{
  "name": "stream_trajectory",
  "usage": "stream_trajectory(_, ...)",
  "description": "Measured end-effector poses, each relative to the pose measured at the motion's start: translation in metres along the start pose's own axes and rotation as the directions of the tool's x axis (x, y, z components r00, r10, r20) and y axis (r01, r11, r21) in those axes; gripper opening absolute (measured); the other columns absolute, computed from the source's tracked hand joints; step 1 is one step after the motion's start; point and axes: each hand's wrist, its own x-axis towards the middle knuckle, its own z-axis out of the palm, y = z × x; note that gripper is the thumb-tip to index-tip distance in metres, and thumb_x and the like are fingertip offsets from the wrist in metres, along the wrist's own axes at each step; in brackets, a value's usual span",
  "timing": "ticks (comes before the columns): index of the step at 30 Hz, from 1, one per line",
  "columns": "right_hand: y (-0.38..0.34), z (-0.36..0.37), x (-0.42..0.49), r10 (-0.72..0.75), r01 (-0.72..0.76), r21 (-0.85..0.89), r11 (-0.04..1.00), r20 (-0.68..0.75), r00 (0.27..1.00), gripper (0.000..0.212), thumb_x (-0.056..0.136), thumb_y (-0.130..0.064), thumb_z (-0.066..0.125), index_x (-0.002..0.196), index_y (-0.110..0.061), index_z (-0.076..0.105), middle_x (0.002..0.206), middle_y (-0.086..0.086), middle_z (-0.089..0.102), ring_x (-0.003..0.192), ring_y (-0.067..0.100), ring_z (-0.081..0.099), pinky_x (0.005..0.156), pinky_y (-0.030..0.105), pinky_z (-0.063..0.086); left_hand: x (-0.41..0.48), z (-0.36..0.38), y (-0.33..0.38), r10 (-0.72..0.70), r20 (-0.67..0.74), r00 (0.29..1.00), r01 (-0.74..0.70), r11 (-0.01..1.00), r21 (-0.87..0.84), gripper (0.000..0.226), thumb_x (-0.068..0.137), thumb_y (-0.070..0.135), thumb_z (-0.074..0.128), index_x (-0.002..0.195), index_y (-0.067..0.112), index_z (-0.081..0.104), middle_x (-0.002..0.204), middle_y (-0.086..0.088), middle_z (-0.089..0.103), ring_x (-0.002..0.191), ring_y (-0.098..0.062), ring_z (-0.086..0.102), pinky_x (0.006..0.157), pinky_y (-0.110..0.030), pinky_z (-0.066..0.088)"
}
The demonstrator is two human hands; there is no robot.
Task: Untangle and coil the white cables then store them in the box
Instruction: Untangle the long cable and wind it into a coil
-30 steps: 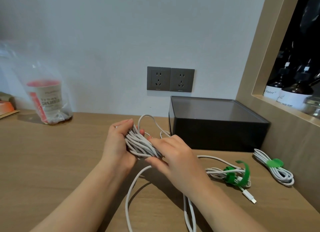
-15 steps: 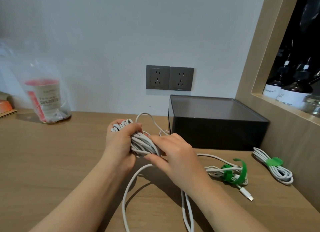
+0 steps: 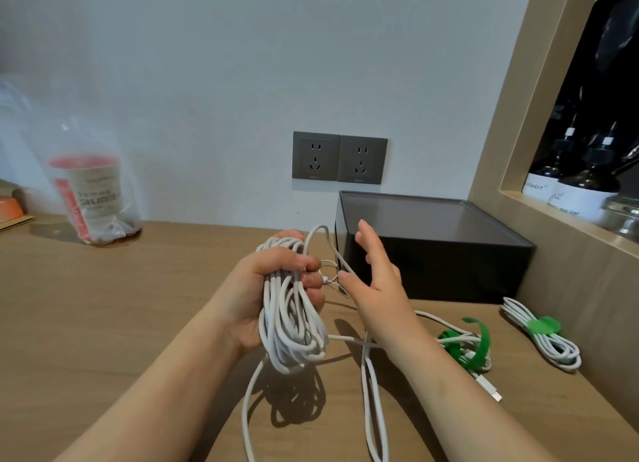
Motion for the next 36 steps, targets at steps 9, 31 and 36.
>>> stream_trajectory(9,0.001,-0.001,0.000,0.015,-0.015,0.023,1.000,0.030,0.999,0.030,0.099,-0.025,0.040,0.124,-0.038,0.048,0.116,-0.018,0.055,0.105,-0.002,0.050,0.093,0.021,0.044,-0.001,0.002,0.000,0.104,-0.100,0.990,-0.087,0.983,0.162,0.042,0.050,-0.004,0.068,0.085,0.014,0.051,0.062,-0.008,0.048,0.048,-0.017,0.050,0.046,-0.026,0.048)
stream_trajectory(31,-0.005,0.000,-0.012,-0.136,0.167,-0.230,0.959,0.145,0.980,0.028,0.096,-0.024,0.047,0.118,-0.032,0.062,0.086,-0.032,0.048,0.092,-0.006,0.051,0.077,0.008,0.041,0.001,0.002,-0.005,0.540,-0.309,0.783,-0.227,0.711,0.666,0.039,0.079,-0.016,0.054,0.090,0.022,0.048,0.105,-0.031,0.056,0.072,-0.026,0.059,0.057,-0.034,0.049)
stream_trajectory(36,-0.006,-0.001,-0.010,-0.158,0.214,-0.279,0.936,0.208,0.965,0.029,0.097,-0.022,0.044,0.117,-0.032,0.063,0.085,-0.031,0.045,0.098,0.000,0.045,0.087,0.018,0.040,0.000,0.001,-0.001,0.487,-0.316,0.814,-0.231,0.771,0.593,0.037,0.081,-0.016,0.051,0.092,0.020,0.047,0.091,-0.013,0.069,0.068,-0.017,0.065,0.056,-0.029,0.052)
